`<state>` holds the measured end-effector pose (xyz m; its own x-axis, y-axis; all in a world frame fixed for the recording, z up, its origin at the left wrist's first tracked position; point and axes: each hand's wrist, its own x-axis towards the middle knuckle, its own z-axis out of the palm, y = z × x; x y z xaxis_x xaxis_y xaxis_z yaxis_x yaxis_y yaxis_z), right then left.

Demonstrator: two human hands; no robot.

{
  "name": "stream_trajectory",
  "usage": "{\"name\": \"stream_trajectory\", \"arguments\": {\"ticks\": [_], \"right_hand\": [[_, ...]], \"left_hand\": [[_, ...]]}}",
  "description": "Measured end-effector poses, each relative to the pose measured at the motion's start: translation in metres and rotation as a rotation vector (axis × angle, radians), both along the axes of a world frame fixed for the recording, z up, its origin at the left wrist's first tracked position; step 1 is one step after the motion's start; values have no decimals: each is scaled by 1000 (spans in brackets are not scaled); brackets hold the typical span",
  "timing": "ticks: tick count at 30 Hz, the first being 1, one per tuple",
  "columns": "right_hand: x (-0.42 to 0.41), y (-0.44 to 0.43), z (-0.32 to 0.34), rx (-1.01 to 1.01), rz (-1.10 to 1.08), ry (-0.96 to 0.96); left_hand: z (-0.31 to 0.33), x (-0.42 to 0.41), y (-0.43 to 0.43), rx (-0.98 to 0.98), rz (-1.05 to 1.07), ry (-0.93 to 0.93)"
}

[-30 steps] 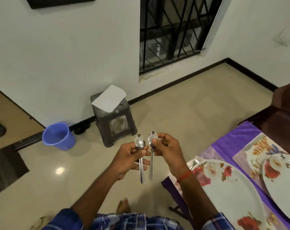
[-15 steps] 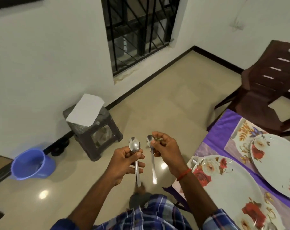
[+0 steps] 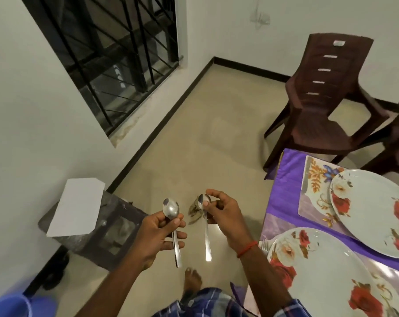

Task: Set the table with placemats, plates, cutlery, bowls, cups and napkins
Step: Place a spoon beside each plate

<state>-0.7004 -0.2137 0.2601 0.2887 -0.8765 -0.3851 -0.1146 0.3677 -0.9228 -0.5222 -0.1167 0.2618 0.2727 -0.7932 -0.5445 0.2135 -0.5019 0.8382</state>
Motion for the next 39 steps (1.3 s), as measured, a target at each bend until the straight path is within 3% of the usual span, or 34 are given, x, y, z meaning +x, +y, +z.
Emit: {"name": "stream_trajectory", "arguments": {"ticks": [16, 27, 39], "right_hand": [[23, -111, -2, -25, -200, 41], [74, -236, 38, -91, -329, 26], [29, -299, 49, -123, -632, 60]], "left_hand": [[3, 41, -141, 4, -189, 2], [22, 98, -323, -105, -379, 52], [15, 62, -431, -44, -573, 101]]}}
